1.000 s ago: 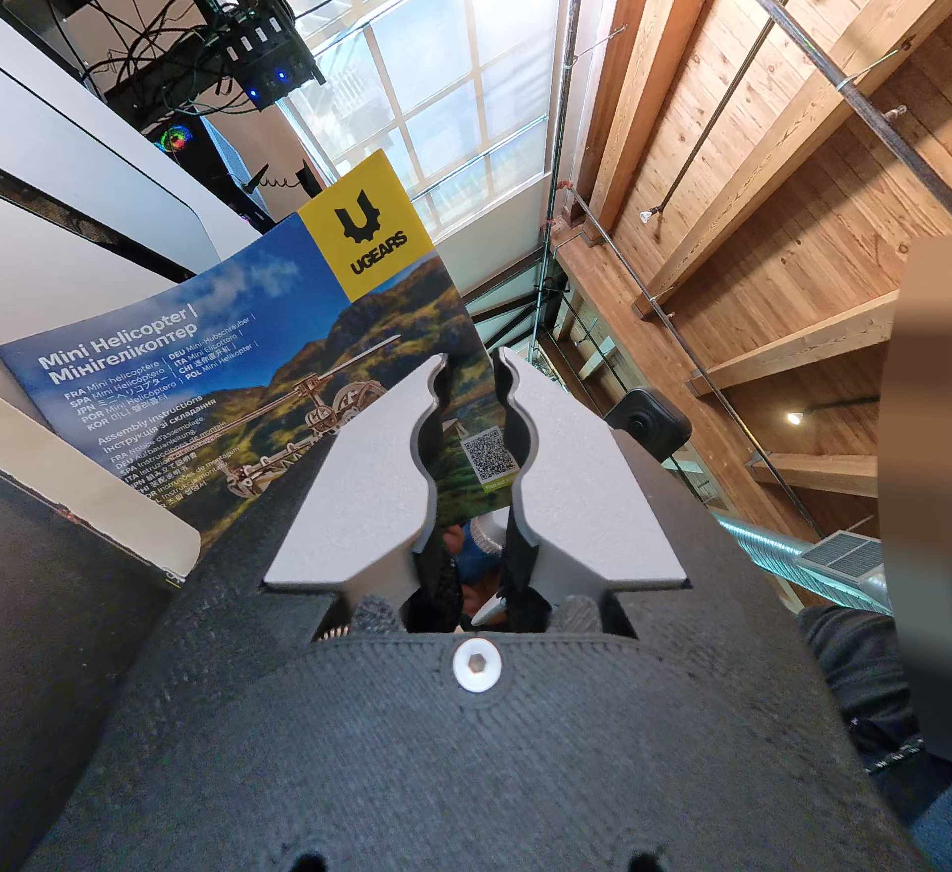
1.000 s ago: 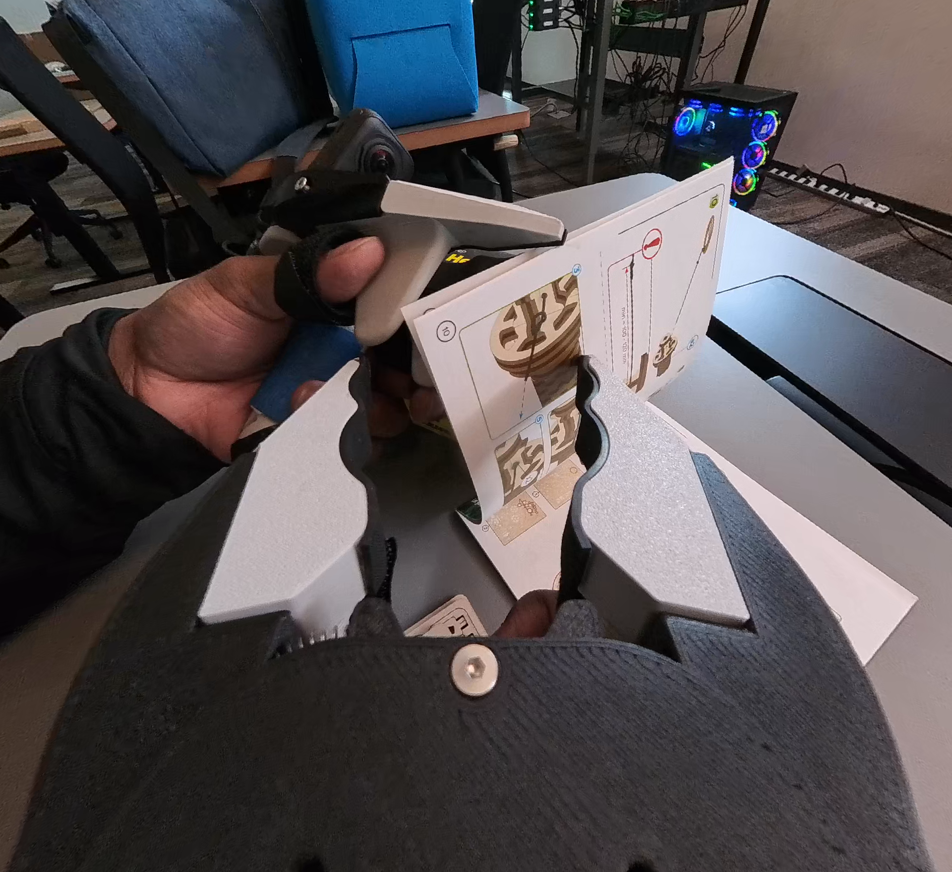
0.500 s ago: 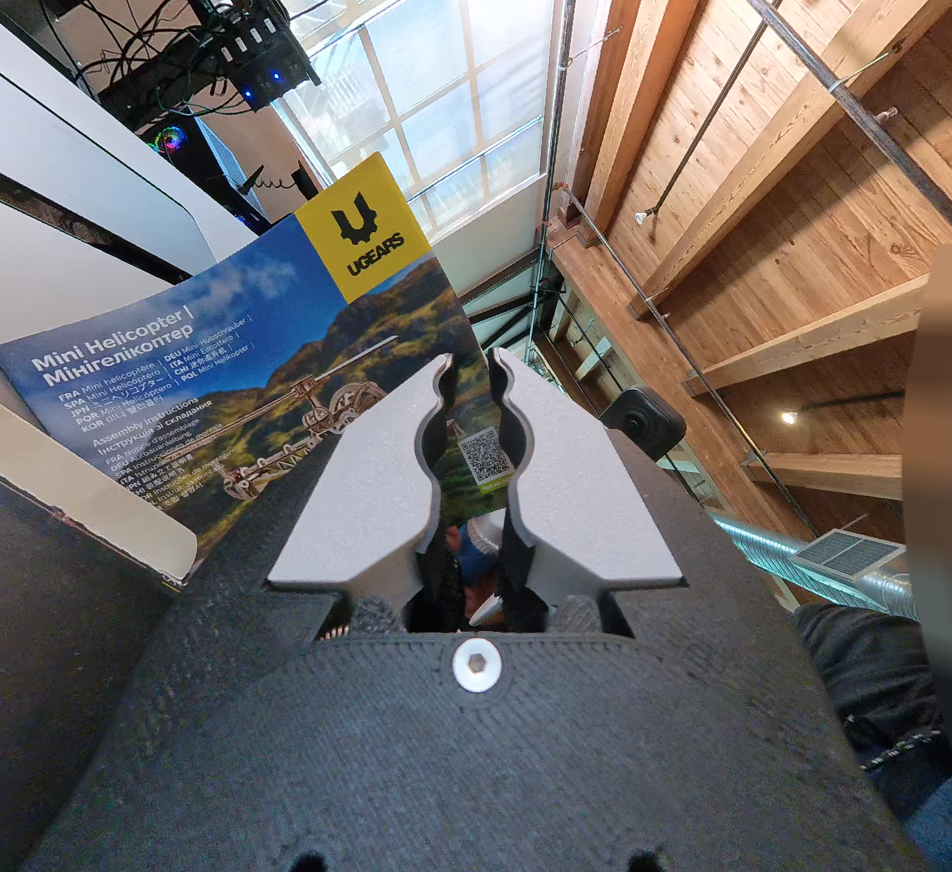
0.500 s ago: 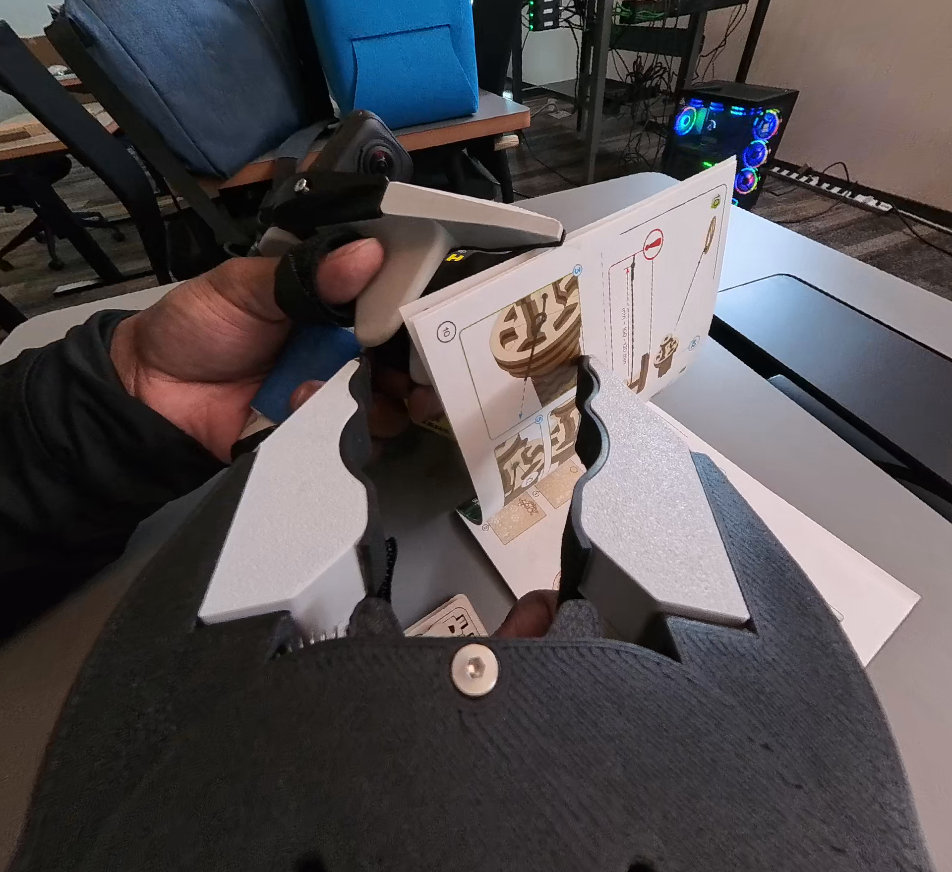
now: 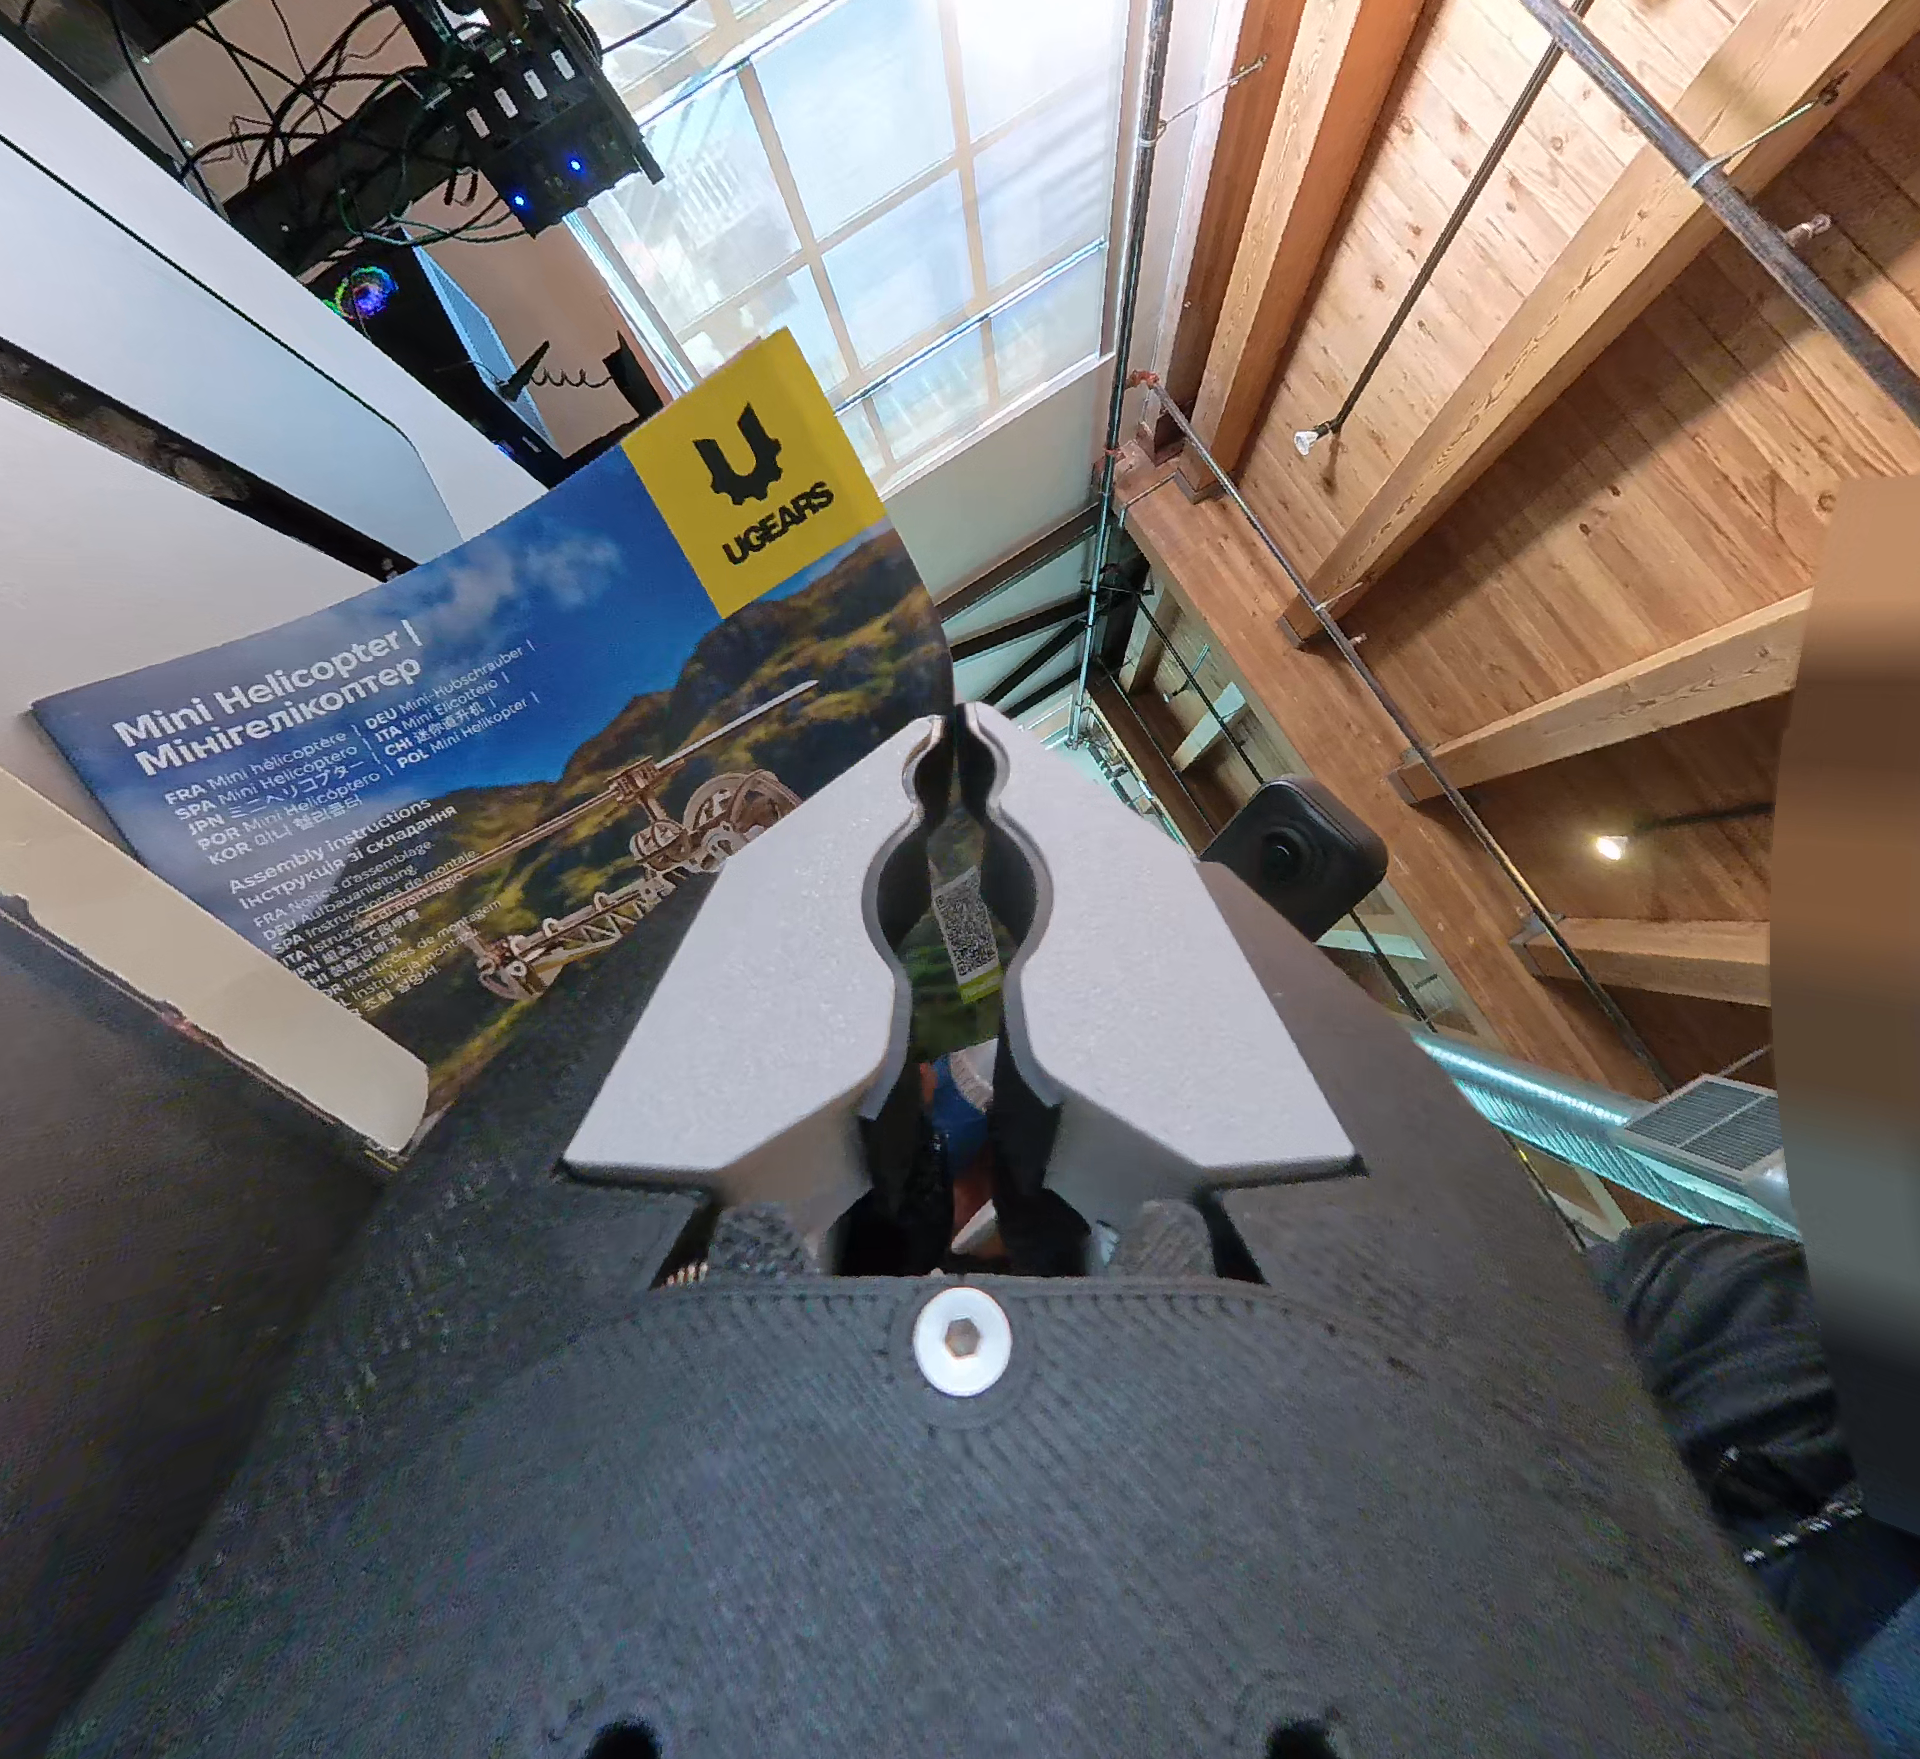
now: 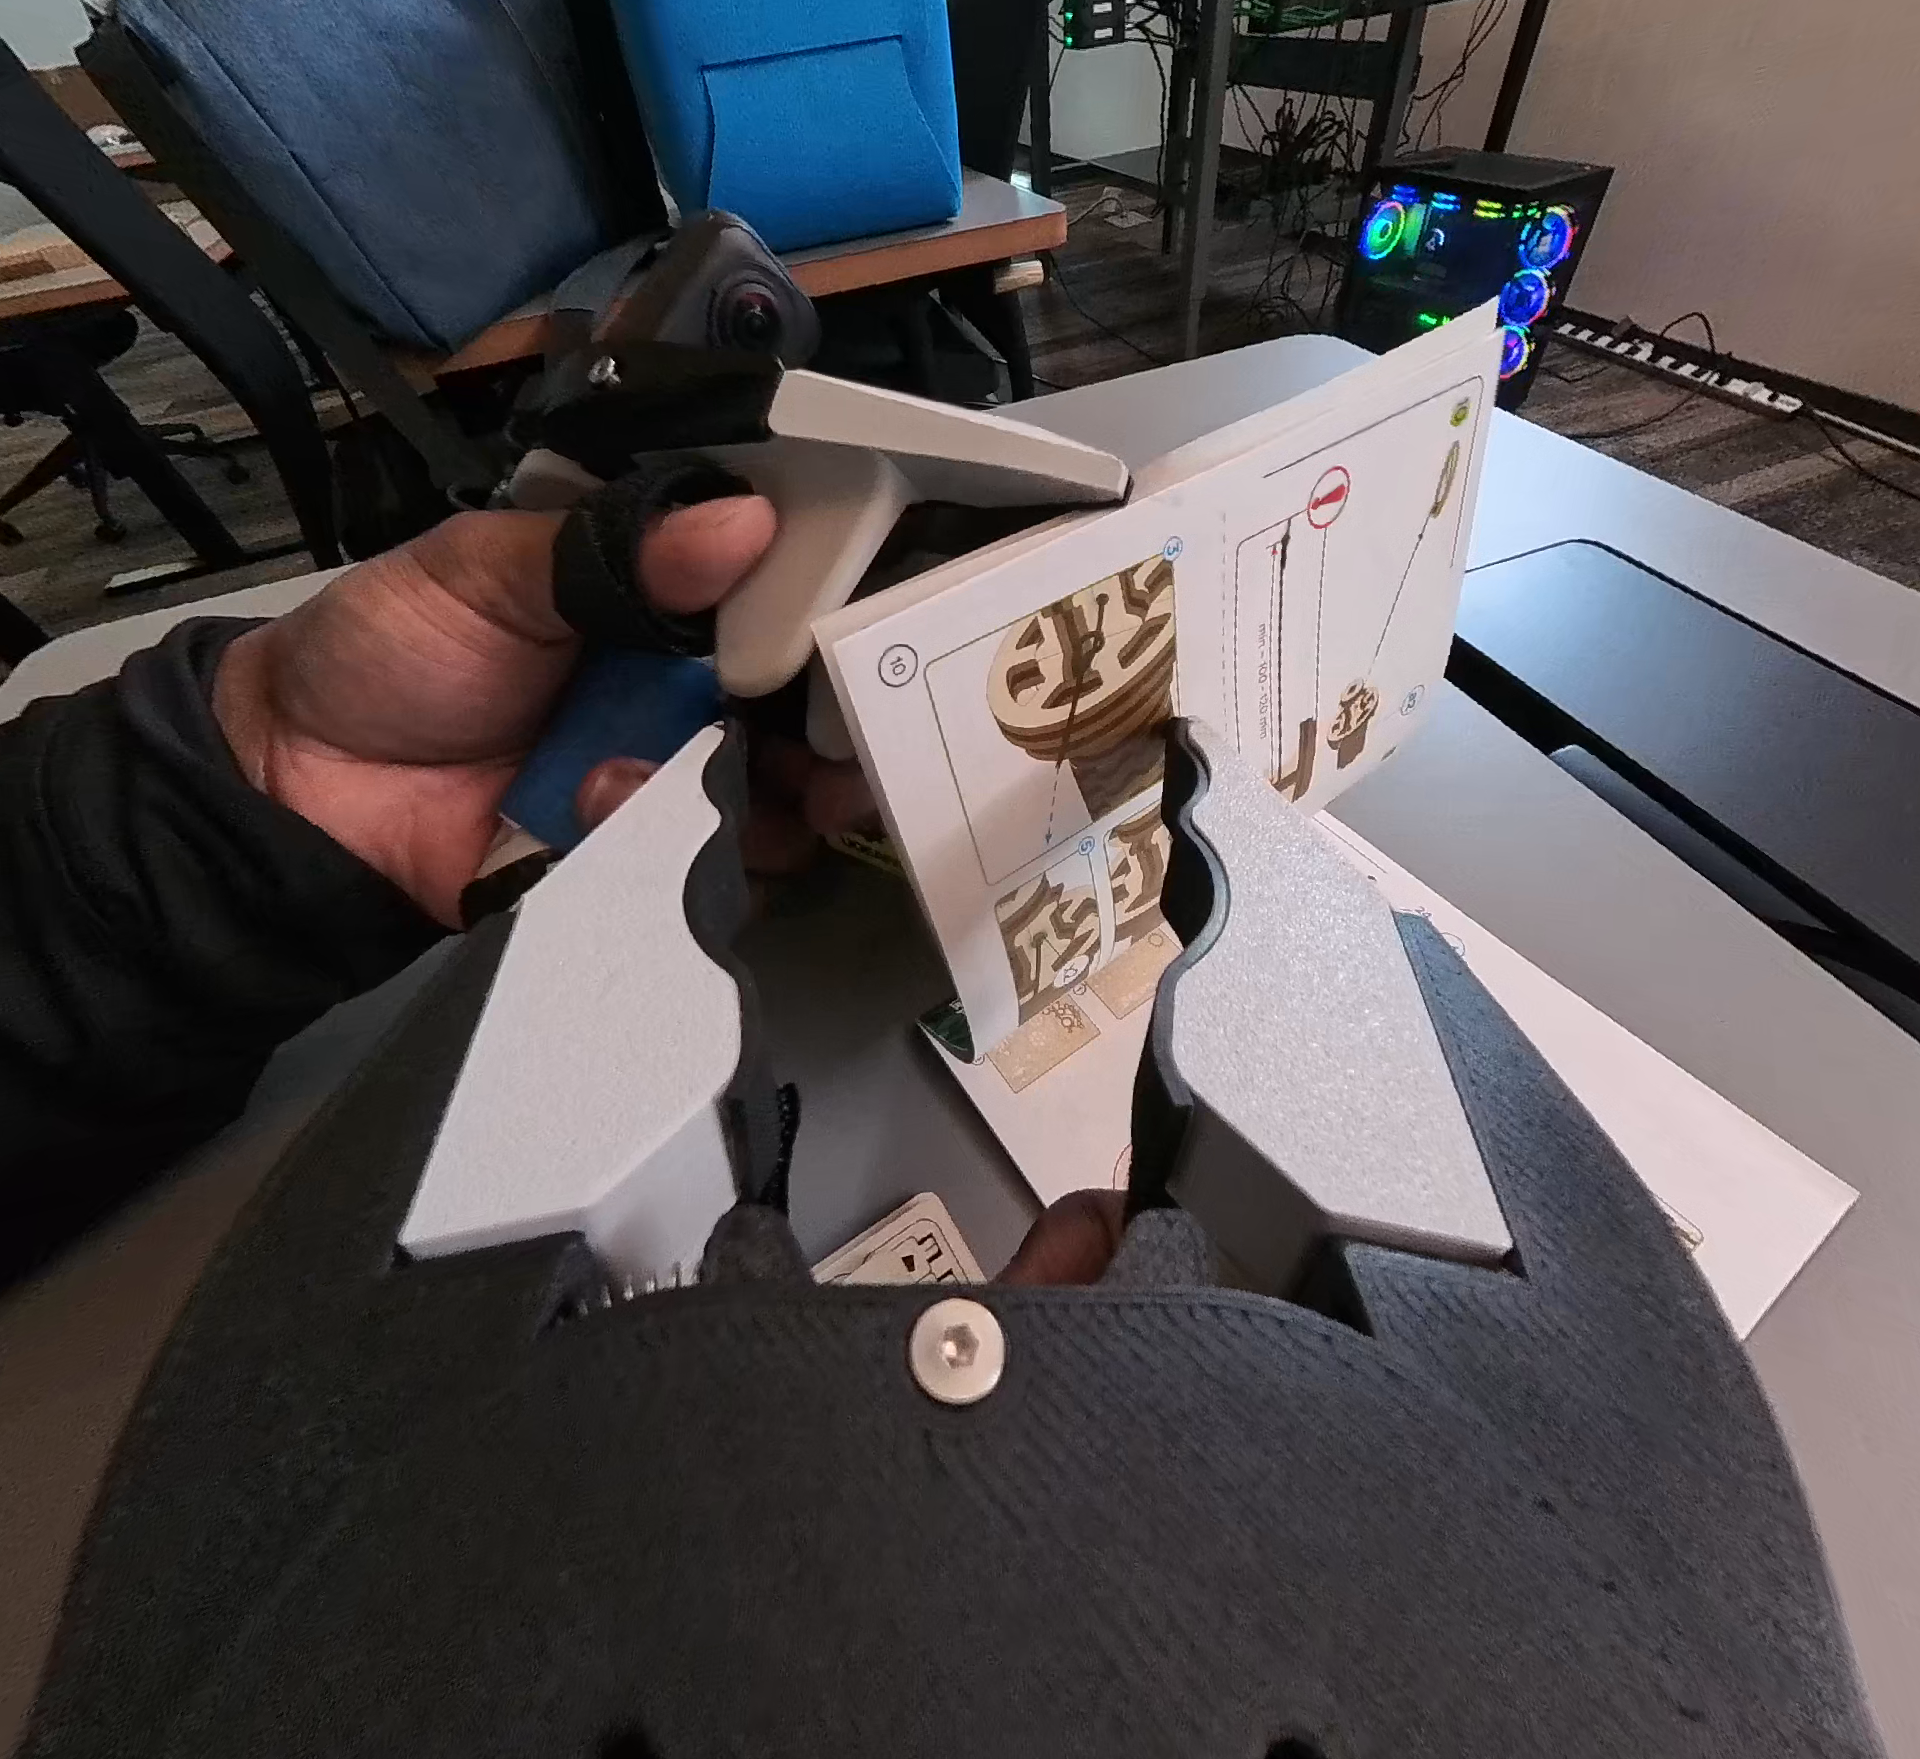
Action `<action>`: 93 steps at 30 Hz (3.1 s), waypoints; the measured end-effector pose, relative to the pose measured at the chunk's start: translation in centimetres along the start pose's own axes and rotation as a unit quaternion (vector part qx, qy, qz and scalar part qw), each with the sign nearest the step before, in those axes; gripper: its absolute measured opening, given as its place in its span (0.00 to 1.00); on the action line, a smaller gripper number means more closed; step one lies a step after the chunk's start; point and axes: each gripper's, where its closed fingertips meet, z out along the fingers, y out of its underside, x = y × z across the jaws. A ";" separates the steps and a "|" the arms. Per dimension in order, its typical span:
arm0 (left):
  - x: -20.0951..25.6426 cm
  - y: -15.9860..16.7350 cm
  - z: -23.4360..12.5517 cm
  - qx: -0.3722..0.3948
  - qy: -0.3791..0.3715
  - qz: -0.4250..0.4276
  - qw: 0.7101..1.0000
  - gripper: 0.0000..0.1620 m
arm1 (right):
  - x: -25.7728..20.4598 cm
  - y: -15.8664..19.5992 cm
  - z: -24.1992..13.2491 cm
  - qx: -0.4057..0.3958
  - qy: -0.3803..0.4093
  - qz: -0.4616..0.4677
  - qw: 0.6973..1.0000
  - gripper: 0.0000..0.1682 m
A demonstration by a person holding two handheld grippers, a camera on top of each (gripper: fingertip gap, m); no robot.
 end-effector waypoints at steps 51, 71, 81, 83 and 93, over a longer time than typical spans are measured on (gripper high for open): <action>-1.2 -2.6 -2.9 0.034 -0.063 0.042 0.997 0.00 | 4.1 3.5 -3.9 -0.089 -0.007 0.074 0.993 0.50; -1.4 -3.2 -3.8 0.037 -0.079 0.048 0.995 0.00 | 3.4 2.9 -3.5 -0.083 -0.012 0.067 0.994 0.49; -1.6 -3.8 -4.6 0.047 -0.087 0.051 0.994 0.00 | 3.6 3.2 -3.7 -0.086 -0.009 0.070 0.994 0.48; -1.6 -3.8 -4.7 0.047 -0.087 0.051 0.994 0.00 | 3.6 3.2 -3.7 -0.087 -0.009 0.070 0.994 0.48; -1.7 -3.9 -4.8 0.048 -0.088 0.052 0.994 0.00 | 3.8 3.5 -3.8 -0.092 -0.008 0.074 0.993 0.48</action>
